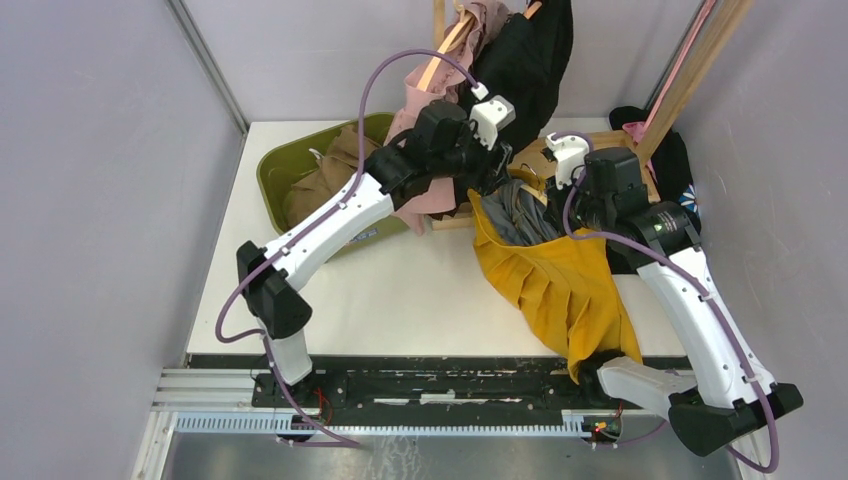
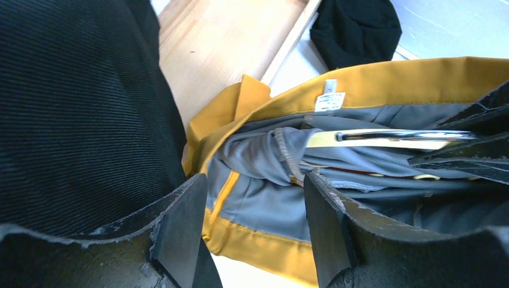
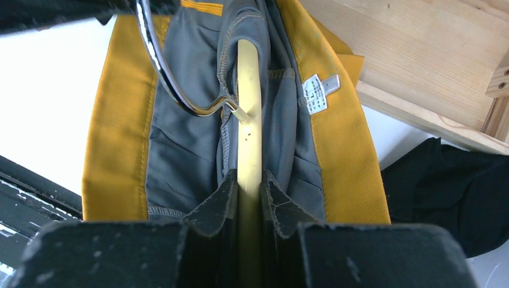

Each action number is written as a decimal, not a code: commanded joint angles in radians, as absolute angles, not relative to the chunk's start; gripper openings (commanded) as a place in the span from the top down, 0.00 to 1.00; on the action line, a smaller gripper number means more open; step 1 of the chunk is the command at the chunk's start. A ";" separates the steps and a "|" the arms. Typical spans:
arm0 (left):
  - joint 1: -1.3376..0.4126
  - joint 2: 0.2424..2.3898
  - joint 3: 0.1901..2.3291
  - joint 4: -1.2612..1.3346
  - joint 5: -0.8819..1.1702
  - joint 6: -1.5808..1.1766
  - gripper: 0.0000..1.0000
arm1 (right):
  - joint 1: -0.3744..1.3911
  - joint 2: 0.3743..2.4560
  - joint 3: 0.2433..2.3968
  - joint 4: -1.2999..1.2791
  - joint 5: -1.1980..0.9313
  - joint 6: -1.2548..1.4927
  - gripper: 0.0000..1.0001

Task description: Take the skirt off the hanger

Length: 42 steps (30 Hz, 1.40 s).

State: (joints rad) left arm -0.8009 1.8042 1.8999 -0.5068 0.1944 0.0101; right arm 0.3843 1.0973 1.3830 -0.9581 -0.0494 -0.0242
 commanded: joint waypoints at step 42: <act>-0.765 1.987 2.078 -0.415 -0.024 0.053 0.97 | 0.388 1.028 1.389 -0.906 -0.048 -0.016 0.99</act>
State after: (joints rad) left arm -0.8413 1.9728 1.9690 -0.4744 0.0612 0.0124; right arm 0.3840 1.0840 1.3987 -0.9287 -0.0288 -0.0227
